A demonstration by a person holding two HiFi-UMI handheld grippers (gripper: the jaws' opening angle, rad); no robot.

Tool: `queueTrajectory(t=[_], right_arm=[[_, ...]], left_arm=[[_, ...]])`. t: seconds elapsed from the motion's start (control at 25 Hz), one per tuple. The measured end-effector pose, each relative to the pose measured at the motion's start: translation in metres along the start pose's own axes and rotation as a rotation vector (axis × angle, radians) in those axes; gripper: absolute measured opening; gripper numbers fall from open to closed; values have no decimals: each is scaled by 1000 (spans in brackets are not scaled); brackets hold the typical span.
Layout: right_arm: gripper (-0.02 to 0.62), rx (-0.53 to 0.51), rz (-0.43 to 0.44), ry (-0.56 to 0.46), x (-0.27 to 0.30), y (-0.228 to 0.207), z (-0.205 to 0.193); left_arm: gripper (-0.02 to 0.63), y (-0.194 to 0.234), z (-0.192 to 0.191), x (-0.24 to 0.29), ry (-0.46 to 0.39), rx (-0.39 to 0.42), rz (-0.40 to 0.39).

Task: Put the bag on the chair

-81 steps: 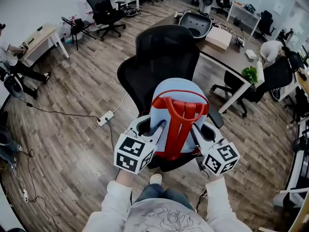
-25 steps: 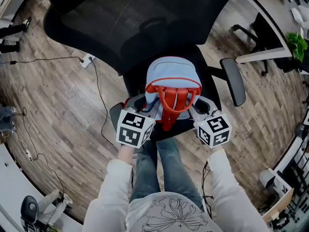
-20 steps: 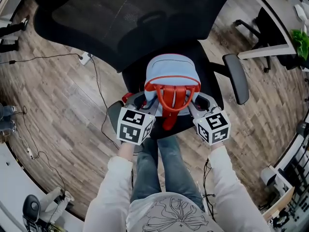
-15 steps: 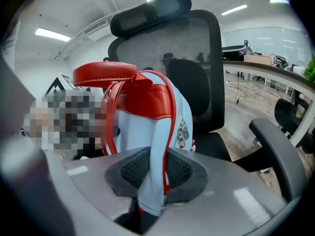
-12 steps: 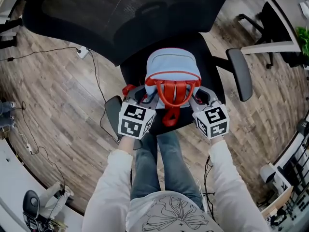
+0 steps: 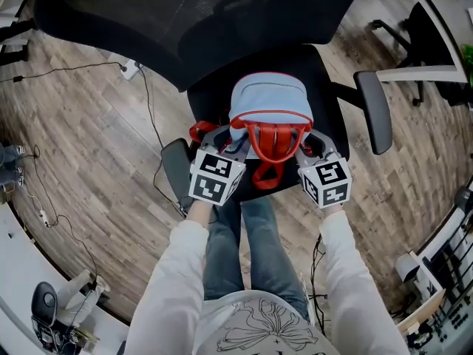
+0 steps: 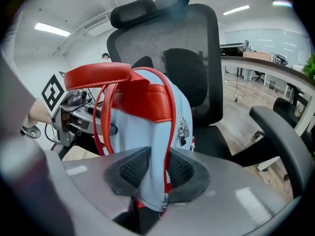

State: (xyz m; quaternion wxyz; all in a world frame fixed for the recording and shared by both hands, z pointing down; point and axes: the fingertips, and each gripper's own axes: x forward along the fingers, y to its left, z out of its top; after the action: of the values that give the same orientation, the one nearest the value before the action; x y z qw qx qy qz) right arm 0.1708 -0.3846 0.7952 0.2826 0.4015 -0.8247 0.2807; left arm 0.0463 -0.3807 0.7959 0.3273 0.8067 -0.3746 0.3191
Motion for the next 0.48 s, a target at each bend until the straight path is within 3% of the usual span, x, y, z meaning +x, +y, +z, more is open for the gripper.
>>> queueTrajectory(t=[0.32,0.48], right_arm=[[186,54,-99,-44,-9,-5,2],[186,103,-145,-73,-28,-3,10]], left_arm=[[181,10,6,-14,-50,-74,54],[192,17,16,-39,-101,-92,72]])
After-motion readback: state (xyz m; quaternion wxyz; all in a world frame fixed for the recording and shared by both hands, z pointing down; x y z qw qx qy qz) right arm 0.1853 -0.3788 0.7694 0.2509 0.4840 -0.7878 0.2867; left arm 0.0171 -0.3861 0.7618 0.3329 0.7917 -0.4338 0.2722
